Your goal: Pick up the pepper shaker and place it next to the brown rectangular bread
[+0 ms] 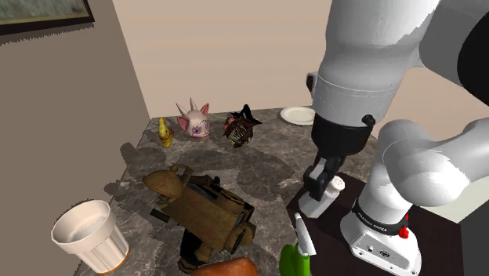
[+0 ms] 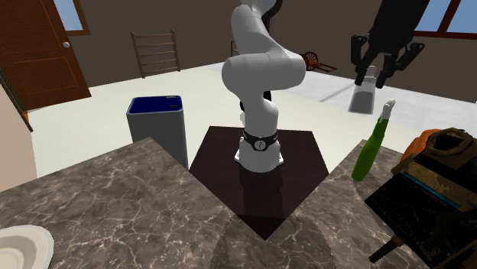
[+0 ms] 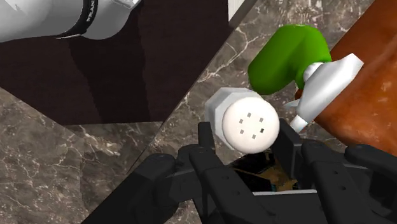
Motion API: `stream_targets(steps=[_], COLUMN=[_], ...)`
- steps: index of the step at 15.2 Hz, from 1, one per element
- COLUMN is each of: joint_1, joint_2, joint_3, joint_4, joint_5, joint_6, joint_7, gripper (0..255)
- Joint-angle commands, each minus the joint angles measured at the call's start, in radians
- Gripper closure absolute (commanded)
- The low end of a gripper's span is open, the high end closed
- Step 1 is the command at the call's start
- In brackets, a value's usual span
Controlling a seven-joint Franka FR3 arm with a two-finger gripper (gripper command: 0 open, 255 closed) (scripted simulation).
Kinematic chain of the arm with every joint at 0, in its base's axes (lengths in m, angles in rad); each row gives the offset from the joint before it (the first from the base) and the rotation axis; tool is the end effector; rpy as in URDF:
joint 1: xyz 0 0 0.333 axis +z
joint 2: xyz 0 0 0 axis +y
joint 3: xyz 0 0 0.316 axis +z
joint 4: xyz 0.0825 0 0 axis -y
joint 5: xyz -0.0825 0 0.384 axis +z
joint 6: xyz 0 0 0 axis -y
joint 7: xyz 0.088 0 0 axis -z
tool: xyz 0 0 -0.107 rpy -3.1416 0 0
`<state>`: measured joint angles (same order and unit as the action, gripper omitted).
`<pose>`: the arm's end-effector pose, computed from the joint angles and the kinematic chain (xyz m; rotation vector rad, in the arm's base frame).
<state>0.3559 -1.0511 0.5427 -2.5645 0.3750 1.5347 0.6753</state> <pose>0.1194 0.2582 0.5103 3.0413 -0.0531 0.0274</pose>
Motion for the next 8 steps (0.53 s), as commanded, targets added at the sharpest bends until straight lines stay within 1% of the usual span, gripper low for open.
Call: stream_targets(steps=[1, 4, 8], joint_1=[0.017, 0.035, 0.042], joint_2=[0.001, 0.01, 0.035], joint_3=[0.047, 0.116, 0.21], joint_4=[0.026, 0.07, 0.143], joint_5=[0.042, 0.099, 0.169], joint_6=[-0.015, -0.03, -0.043], joint_7=[0.053, 0.126, 0.223], gripper=[255, 255, 255])
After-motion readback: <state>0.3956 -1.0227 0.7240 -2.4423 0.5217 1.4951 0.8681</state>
